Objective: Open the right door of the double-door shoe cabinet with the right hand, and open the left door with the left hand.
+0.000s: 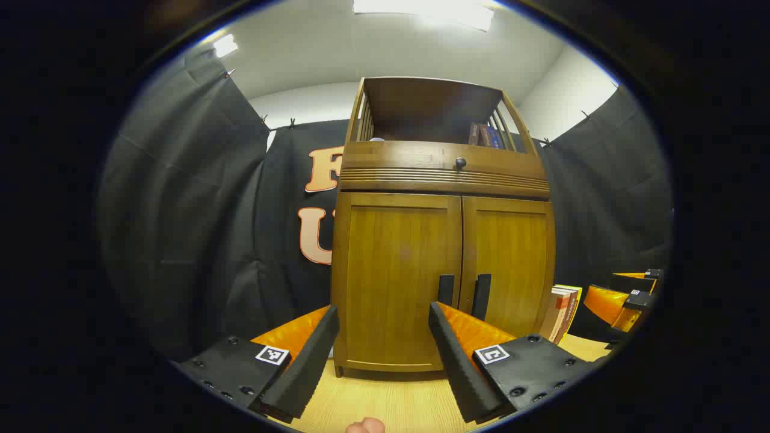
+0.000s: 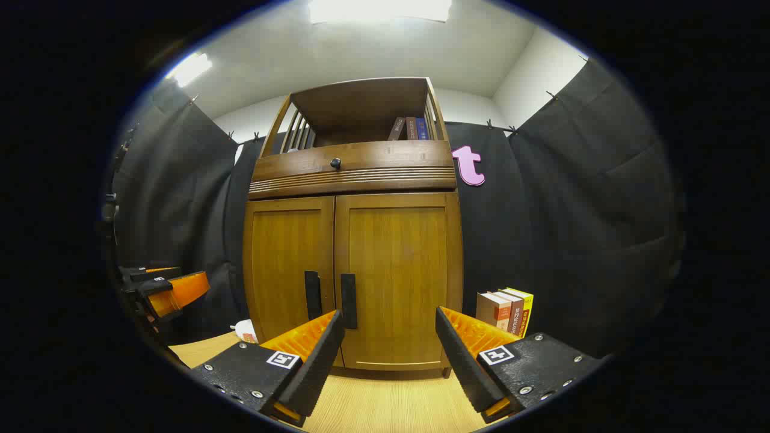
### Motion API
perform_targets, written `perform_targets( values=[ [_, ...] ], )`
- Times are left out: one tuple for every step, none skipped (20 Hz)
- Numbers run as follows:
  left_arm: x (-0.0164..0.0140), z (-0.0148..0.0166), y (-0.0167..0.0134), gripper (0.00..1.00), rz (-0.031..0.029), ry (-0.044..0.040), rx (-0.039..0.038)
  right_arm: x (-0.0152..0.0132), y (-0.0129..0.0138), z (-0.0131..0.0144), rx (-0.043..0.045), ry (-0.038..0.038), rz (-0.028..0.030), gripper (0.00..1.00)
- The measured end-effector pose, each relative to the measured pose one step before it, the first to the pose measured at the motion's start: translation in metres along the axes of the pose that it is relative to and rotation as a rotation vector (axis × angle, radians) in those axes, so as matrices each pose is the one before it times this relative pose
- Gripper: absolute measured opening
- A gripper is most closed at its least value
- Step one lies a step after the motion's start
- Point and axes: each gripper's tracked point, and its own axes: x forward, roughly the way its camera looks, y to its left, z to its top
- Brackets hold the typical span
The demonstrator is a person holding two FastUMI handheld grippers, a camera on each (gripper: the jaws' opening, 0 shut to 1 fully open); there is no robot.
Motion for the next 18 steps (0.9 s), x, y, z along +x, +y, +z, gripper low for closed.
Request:
perform_targets(
  values=[
    [0.00047, -0.00107, -0.00051, 0.96, 0.00021, 0.00048, 0.00318, -0.00049, -0.00057, -0.00026, 0.00206, -0.00004, -0.00044, 0.93],
    [-0.00032, 0.00041, 0.00039, 0.96, -0.00004, 0.00097, 0.00235, -0.00039, -0.00082, -0.00012, 0.00197, -0.00025, -0.00073, 0.93],
    [0.00104, 0.00028, 0.00049, 0.96, 0.00082, 0.00055, -0.00053, 0.00058, 0.00046, 0.00027, 0.00229, 0.0, 0.00098, 0.93],
    [0.00019, 0.00025, 0.00028, 0.97, -0.00046, 0.00216, -0.0036, 0.00101, 0.00178, 0.00035, 0.0014, 0.00063, 0.00022, 0.93],
    [-0.00002, -0.00209, -0.00015, 0.96, -0.00052, 0.00388, -0.00208, 0.00004, -0.00029, -0.00159, 0.00059, 0.00249, -0.00049, 0.93],
    [0.00013, -0.00076, 0.00009, 0.96, 0.00031, 0.00258, -0.00014, 0.00043, 0.00097, -0.00076, 0.00032, 0.00103, 0.00092, 0.93],
    [-0.00042, 0.00037, -0.0005, 0.97, -0.00148, -0.00004, 0.00058, 0.00033, 0.00037, 0.0003, -0.00019, 0.00077, 0.0003, 0.93],
    [0.00061, 0.00095, -0.00035, 0.92, -0.00172, -0.00265, 0.00111, 0.00066, 0.00024, -0.00011, 0.00023, 0.00121, 0.00051, 0.93],
    [-0.00036, 0.00016, -0.00034, 0.92, -0.00078, -0.00129, 0.00118, 0.0, 0.00055, -0.00077, 0.00085, 0.0008, 0.00102, 0.93],
    [0.00067, 0.0, -0.00051, 0.96, -0.00085, 0.00011, 0.00011, -0.00089, -0.00003, 0.00023, 0.0016, -0.00047, -0.00066, 0.93],
    [0.00061, -0.00039, 0.00033, 0.96, -0.0002, -0.0001, -0.00046, 0.00029, -0.00021, 0.00019, 0.00238, -0.00079, -0.00117, 0.93],
    [0.0001, 0.00021, -0.00041, 0.96, -0.00105, -0.00008, -0.0008, 0.00008, -0.00021, 0.00105, 0.0026, -0.00198, -0.00006, 0.93],
    [-0.00052, -0.00052, -0.00001, 0.96, 0.00022, 0.00301, 0.00022, -0.00005, -0.00015, 0.00037, 0.00155, -0.00038, -0.00033, 0.93],
    [0.00021, -0.00067, 0.00049, 0.96, 0.00059, 0.0024, 0.00084, -0.00036, -0.00047, 0.00044, 0.00041, -0.00187, -0.00105, 0.93],
    [0.0011, 0.00051, -0.00004, 0.96, -0.0002, -0.00105, 0.00021, 0.00019, -0.00057, 0.00035, -0.00025, -0.00246, -0.00167, 0.93],
    [0.00041, 0.00118, 0.00017, 0.96, 0.00043, -0.0031, -0.00035, -0.00011, 0.00011, 0.00092, 0.0003, -0.00133, -0.00041, 0.93],
    [-0.00066, 0.00059, -0.0003, 0.96, -0.00047, -0.00269, 0.00036, -0.00039, -0.00024, 0.00038, 0.00019, -0.00065, 0.00056, 0.93],
    [-0.00051, 0.00013, -0.00003, 0.96, -0.0006, -0.00076, 0.00075, -0.00096, -0.00012, 0.00033, 0.0, -0.00157, -0.00042, 0.93]
  ],
)
